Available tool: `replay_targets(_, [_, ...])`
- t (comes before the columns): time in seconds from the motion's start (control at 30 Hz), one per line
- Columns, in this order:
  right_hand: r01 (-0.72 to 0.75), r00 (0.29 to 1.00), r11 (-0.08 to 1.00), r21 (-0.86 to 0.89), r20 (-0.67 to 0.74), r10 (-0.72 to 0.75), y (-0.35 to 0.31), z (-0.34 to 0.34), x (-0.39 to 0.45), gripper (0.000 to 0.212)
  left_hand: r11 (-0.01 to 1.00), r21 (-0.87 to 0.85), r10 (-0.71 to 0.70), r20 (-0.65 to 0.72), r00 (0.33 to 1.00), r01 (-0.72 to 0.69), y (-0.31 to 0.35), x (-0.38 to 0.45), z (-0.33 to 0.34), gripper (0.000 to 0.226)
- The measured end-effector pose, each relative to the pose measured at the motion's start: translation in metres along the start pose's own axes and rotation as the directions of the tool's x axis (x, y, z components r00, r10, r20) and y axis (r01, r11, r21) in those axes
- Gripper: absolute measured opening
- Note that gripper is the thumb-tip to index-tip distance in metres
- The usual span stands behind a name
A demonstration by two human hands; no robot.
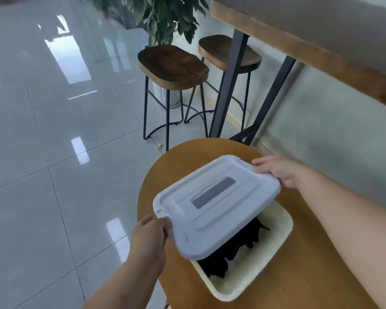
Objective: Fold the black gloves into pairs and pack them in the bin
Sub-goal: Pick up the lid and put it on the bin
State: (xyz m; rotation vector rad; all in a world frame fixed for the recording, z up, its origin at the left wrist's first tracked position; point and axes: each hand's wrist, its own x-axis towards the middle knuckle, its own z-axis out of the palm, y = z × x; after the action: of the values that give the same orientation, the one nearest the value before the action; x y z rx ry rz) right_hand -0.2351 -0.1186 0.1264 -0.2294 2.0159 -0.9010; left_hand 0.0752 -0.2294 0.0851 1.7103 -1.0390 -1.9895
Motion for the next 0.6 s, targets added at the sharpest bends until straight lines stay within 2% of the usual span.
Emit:
replay_targets(0.13, [0.05,0.991,0.993,-0.104,-0.118,-0.062,0.028,0.005,-0.022,0.04,0.998,-0.049,-0.028,0.046,0.999,0.03,-0.037,-0.022,-0.001,0.011])
replay_targets(0.27, [0.055,0.975,0.986,-0.159,-0.205,-0.088,0.051,0.016,-0.035,0.039,0.997,-0.044,-0.068,-0.071,0.995,0.065,-0.064,-0.031,0.005,0.014])
replay_targets(0.37, [0.08,0.96,0.979,-0.189,-0.249,-0.126,0.063,0.022,-0.041,0.038,0.998,0.029,-0.058,-0.149,0.987,0.063,-0.076,-0.039,0.012,0.015])
replay_targets(0.5, [0.107,0.944,0.963,-0.246,-0.28,-0.176,0.076,0.024,-0.044,0.034,0.994,0.099,-0.027,-0.179,0.983,0.046,-0.088,-0.041,0.017,0.024])
replay_targets(0.6, [0.124,0.926,0.942,-0.313,-0.305,-0.223,0.08,0.025,-0.044,0.029,0.993,0.104,-0.042,-0.169,0.985,0.06,-0.094,-0.041,0.02,0.018])
